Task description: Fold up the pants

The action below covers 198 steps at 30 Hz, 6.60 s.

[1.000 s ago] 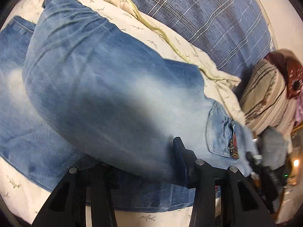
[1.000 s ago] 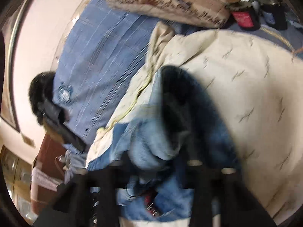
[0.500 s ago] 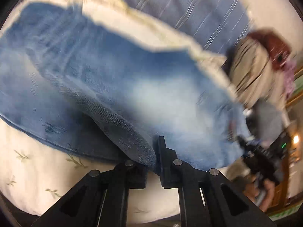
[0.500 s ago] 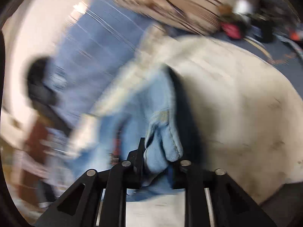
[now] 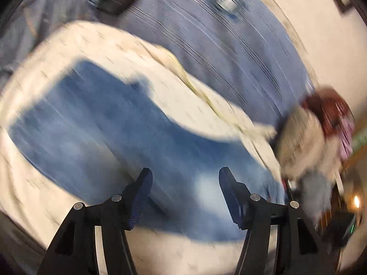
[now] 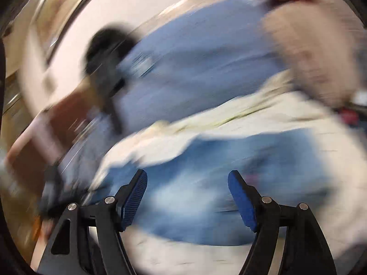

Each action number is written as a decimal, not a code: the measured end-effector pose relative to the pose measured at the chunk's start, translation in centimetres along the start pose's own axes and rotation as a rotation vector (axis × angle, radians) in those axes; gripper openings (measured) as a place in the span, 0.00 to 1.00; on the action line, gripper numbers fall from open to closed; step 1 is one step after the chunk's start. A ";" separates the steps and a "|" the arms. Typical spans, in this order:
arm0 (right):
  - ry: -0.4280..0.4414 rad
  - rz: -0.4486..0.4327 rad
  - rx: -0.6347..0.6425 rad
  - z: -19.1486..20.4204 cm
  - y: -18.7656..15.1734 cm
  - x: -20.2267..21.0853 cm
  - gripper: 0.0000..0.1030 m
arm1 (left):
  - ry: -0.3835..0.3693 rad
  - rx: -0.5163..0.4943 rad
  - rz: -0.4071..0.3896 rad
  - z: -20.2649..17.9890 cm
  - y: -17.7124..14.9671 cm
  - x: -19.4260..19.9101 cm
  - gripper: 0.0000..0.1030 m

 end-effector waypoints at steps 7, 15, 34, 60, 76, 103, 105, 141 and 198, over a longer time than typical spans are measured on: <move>0.156 0.342 0.137 5.2 -3.0 -15.6 0.73 | 0.117 0.085 -0.028 4.5 7.7 -2.0 0.64; -0.010 0.558 0.376 7.3 -7.1 -24.9 0.01 | 0.156 0.181 -0.042 8.9 7.6 -1.5 0.64; -0.095 0.163 0.130 0.4 4.0 -16.7 0.66 | 0.051 0.102 0.055 6.4 7.3 -4.6 0.65; 0.111 0.344 0.208 6.1 -0.5 -21.9 0.08 | -0.118 0.258 0.260 7.4 5.2 -8.7 0.66; 0.188 0.280 0.214 10.3 -2.0 -19.8 0.07 | -0.108 0.262 0.030 8.9 6.5 -4.4 0.00; 0.124 0.463 0.239 8.9 -10.7 -23.6 0.06 | 0.380 0.176 0.040 10.4 1.5 -4.3 0.48; 0.166 0.438 0.193 8.7 -10.1 -23.0 0.05 | 0.396 0.156 0.029 10.1 1.5 -3.9 0.42; 0.174 0.196 -0.078 1.7 -3.7 -9.7 0.63 | 0.372 -0.184 -0.363 0.9 2.0 2.3 0.58; 0.021 -0.276 -0.795 -25.3 -4.0 12.0 0.76 | 0.024 -1.473 -0.247 -27.7 -28.0 -5.6 0.60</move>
Point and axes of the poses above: each gripper's, at about its wrist camera, not at the fingertips, and x roughly against the way its jaws point, z to its left, y to its top, the point moved 6 cm from there along -x, roughly the way its jaws point, and after that the axes turned 15 degrees about y, right-handed, at the moved point
